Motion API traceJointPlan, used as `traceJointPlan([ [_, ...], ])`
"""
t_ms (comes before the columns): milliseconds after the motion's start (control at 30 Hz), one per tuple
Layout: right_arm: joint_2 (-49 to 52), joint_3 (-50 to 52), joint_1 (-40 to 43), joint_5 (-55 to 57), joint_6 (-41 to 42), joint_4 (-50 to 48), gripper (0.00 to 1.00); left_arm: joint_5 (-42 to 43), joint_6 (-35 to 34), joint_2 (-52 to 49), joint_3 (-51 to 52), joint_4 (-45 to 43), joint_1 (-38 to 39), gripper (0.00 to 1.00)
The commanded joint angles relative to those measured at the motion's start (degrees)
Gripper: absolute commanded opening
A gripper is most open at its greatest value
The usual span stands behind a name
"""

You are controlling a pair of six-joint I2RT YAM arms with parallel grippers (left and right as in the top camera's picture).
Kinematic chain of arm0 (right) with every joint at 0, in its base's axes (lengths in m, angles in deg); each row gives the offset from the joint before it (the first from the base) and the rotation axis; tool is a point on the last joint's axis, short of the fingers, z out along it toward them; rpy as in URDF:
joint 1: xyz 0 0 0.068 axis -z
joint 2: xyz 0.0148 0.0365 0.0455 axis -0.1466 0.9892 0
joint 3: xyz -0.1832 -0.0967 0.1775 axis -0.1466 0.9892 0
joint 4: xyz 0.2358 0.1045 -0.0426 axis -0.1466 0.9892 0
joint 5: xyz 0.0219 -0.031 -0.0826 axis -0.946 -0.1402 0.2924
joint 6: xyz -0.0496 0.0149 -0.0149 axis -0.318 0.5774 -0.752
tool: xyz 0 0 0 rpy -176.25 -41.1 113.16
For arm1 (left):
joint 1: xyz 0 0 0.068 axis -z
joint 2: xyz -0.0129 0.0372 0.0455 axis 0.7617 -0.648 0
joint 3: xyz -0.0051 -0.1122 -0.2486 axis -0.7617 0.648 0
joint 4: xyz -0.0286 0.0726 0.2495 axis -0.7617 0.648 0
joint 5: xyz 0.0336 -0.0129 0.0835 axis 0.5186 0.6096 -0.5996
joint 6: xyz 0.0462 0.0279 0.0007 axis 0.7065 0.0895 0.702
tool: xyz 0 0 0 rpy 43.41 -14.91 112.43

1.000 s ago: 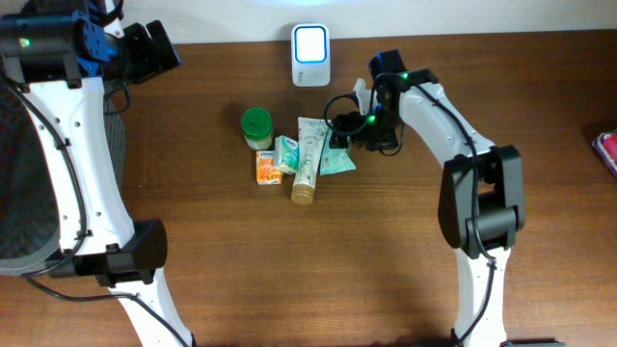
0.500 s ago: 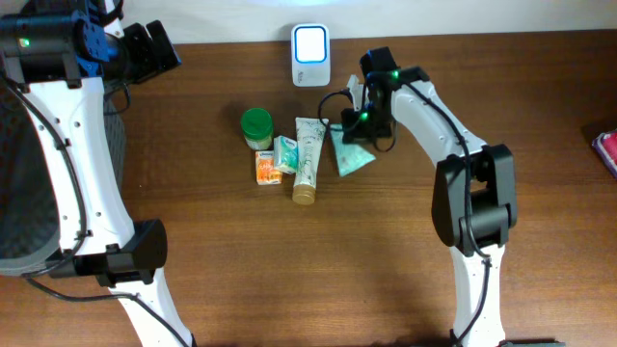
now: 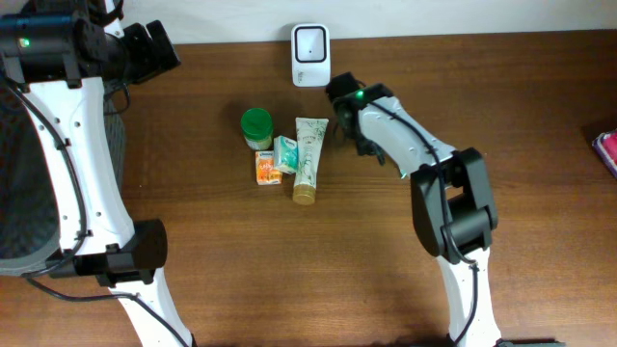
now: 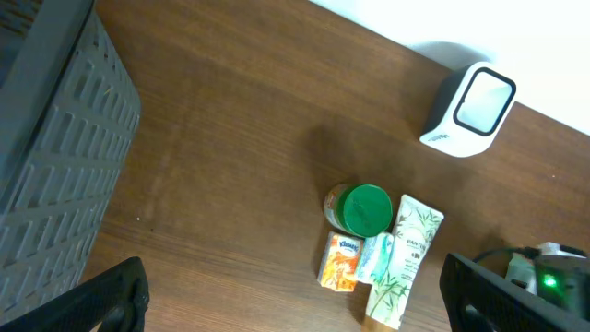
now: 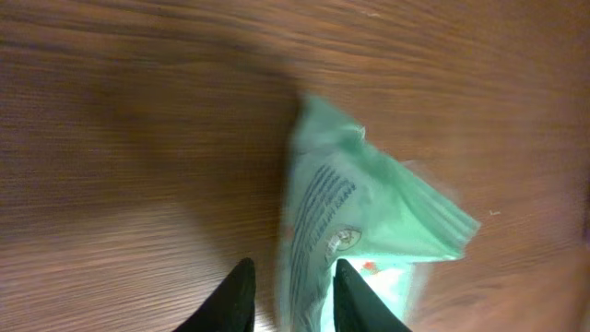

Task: Scan the item barcode
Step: 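Return the right gripper and grasp the green wipes pack, then lift the green wipes pack up to the scanner with right gripper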

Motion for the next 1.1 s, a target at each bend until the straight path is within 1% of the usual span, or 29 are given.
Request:
traceJointPlan([
  [0, -0.57, -0.11, -4.98, -9.25, 1.09, -2.97, 0.37, 0.39, 0.87, 0.90, -0.13, 0.02, -0.13, 0.99],
  [67, -0.57, -0.81, -6.58, -11.78, 1.11, -4.92, 0.48, 0.39, 0.87, 0.90, -0.13, 0.02, -0.13, 0.99],
  [100, -0.59, -2.32, -6.69, -11.80, 1.14, -4.17, 0.49, 0.39, 0.87, 0.90, -0.13, 0.02, -0.13, 0.99],
  [133, -0.70, -5.07, -6.56, -11.96, 1.11, -1.95, 0.50, 0.39, 0.87, 0.90, -0.13, 0.02, -0.13, 0.99],
  [200, -0.70, -12.28, -5.05, -11.98, 1.09, 3.98, 0.61, 0.39, 0.87, 0.90, -0.13, 0.02, -0.13, 0.99],
  [267, -0.70, -19.50, -1.60, -12.02, 0.04, 10.49, 0.68, 0.39, 0.87, 0.90, -0.13, 0.02, -0.13, 0.99],
  [300, -0.70, -21.40, 0.70, -13.68, -3.43, 12.90, 0.69, 0.39, 0.87, 0.90, -0.13, 0.02, -0.13, 0.99],
  [367, -0.63, -21.55, 5.22, -23.02, -11.80, 15.45, 0.70, 0.39, 0.87, 0.90, -0.13, 0.02, -0.13, 0.99],
  [400, -0.35, -20.94, 6.97, -27.61, -13.29, 16.00, 0.70, 0.39, 0.87, 0.90, -0.13, 0.02, -0.13, 0.99],
  [433, 0.00, -20.00, 9.22, -32.63, -14.03, 16.33, 0.70, 0.39, 0.87, 0.90, -0.13, 0.02, -0.13, 0.99],
  [467, 0.11, -18.93, 10.49, -34.77, -14.03, 15.82, 0.69, 0.39, 0.87, 0.90, -0.13, 0.02, -0.13, 0.99],
  [567, 0.11, -12.15, 12.79, -38.21, -14.01, 10.08, 0.69, 0.39, 0.87, 0.90, -0.13, 0.02, -0.13, 0.99],
  [700, 0.11, -5.01, 11.96, -39.43, -13.97, 3.74, 0.67, 0.39, 0.87, 0.90, -0.13, 0.02, -0.13, 0.99],
  [733, 0.11, -3.63, 11.69, -39.58, -13.97, 2.45, 0.63, 0.39, 0.87, 0.90, -0.13, 0.02, -0.13, 0.99],
  [767, 0.11, -2.64, 11.52, -39.54, -13.94, 1.49, 0.55, 0.39, 0.87, 0.90, -0.13, 0.02, -0.13, 0.99],
  [800, 0.11, -1.81, 11.43, -39.52, -13.31, 0.68, 0.44, 0.39, 0.87, 0.90, -0.13, 0.02, -0.13, 0.99],
  [833, 0.11, -1.84, 11.43, -39.32, -12.39, 0.37, 0.27, 0.39, 0.87, 0.90, -0.13, 0.02, -0.13, 0.99],
  [867, 0.07, -1.97, 11.43, -39.39, -12.20, 0.00, 0.19, 0.39, 0.87, 0.90, -0.13, 0.02, -0.13, 0.99],
  [900, -0.13, -3.23, 11.43, -39.36, -12.04, 0.04, 0.13, 0.39, 0.87, 0.90, -0.13, 0.02, -0.13, 0.99],
  [967, -0.26, -7.37, 11.43, -39.36, -12.02, 0.94, 0.04, 0.39, 0.87, 0.90, -0.13, 0.02, -0.13, 0.99],
  [1000, -0.33, -9.64, 11.43, -39.39, -11.89, 1.31, 0.04, 0.39, 0.87, 0.90, -0.13, 0.02, -0.13, 0.99],
  [1067, -0.35, -16.50, 11.43, -39.54, -8.92, 0.85, 0.04, 0.39, 0.87, 0.90, -0.13, 0.02, -0.13, 0.99],
])
